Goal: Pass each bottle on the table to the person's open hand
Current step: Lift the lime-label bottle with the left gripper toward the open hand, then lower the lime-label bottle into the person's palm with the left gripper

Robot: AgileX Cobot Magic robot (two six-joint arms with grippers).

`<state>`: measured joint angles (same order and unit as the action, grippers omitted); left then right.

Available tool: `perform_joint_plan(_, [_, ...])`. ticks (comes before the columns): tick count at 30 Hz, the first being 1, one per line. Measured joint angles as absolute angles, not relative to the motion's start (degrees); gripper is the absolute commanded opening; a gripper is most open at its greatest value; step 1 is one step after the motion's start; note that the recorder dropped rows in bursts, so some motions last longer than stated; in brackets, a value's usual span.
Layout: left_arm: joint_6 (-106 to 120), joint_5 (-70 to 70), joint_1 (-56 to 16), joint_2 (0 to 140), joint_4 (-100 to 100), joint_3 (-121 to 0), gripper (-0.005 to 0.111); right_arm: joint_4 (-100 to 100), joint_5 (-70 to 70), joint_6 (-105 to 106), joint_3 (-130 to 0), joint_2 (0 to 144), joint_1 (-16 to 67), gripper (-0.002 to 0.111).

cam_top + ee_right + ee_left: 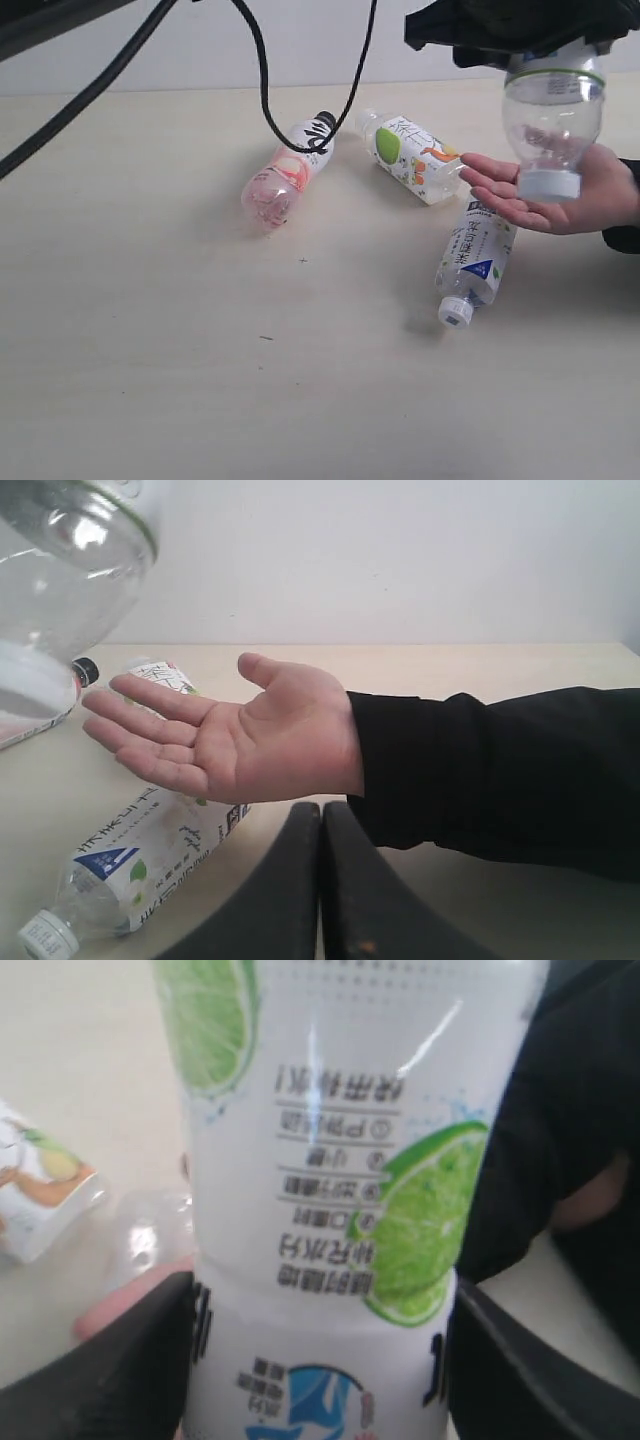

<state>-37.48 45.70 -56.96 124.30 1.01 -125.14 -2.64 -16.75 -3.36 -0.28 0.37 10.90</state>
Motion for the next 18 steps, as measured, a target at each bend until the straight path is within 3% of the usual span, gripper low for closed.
perform_joint_plan(5, [-37.48, 37.94, -56.96, 124.97, -2.92, -125.43, 0.0, -2.64, -16.75, -3.36, -0.28, 0.37, 10.9, 0.0])
perform_joint_plan(18, [-43.35, 38.13, -56.1, 130.34, -12.67, -125.47, 0.0, -2.64, -16.75, -3.36, -0.28, 0.37, 10.9, 0.0])
